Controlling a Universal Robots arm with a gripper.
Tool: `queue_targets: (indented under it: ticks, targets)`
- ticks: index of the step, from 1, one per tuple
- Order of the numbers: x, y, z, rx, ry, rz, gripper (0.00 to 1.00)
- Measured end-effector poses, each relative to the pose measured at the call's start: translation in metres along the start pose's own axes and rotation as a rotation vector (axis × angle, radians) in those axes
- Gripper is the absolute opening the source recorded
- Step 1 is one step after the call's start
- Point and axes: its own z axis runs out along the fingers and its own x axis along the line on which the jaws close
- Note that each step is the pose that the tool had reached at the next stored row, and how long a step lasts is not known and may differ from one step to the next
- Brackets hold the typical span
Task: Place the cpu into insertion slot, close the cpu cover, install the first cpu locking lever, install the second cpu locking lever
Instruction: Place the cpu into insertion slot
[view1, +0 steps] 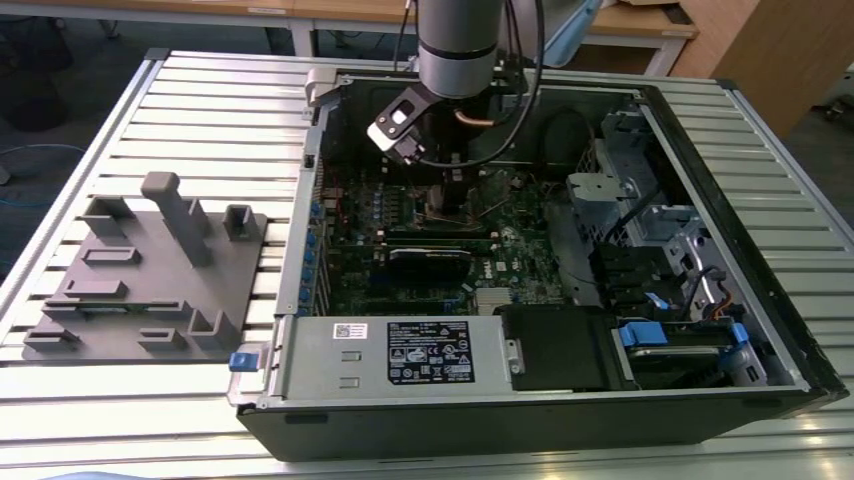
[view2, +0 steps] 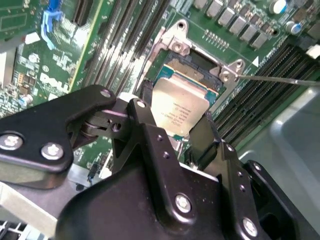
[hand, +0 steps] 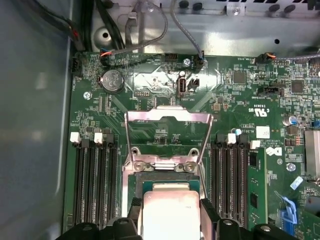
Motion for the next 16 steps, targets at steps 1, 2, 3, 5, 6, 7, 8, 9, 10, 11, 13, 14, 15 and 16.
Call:
queue_targets:
  ticks: [1, 2, 3, 5, 6, 7, 8, 9, 10, 11, 13, 14, 15, 16]
  targets:
    - [0.0004, 0.0, 0.0003, -0.0003, -0.0009, 0.0, 0.54]
    - [0.0009, -0.0001, 0.0006, -0.0008, -0.0028, 0.0, 0.54]
    - [0.0015, -0.0001, 0.0009, -0.0013, -0.0061, 0.0, 0.54]
    - [0.0031, -0.0001, 0.0014, -0.0023, -0.0154, -0.001, 0.54]
    - [0.0038, -0.0001, 0.0015, -0.0027, -0.0189, -0.001, 0.54]
    - [0.0046, -0.0001, 0.0016, -0.0028, -0.0214, -0.002, 0.54]
    - [0.0052, -0.0001, 0.0017, -0.0028, -0.0223, -0.002, 0.54]
    - [0.0057, -0.0002, 0.0018, -0.0028, -0.0225, -0.002, 0.54]
    - [0.0061, -0.0002, 0.002, -0.0028, -0.0226, -0.002, 0.54]
    - [0.0062, -0.0002, 0.0023, -0.0029, -0.0225, -0.002, 0.54]
    - [0.0063, -0.0002, 0.003, -0.0029, -0.0235, -0.002, 0.54]
    - [0.0063, -0.0003, 0.0034, -0.0029, -0.0244, 0.0, 0.54]
    - [0.0063, -0.0003, 0.0038, -0.0029, -0.0253, 0.001, 0.54]
    - [0.0063, -0.0003, 0.0042, -0.0028, -0.0259, 0.003, 0.54]
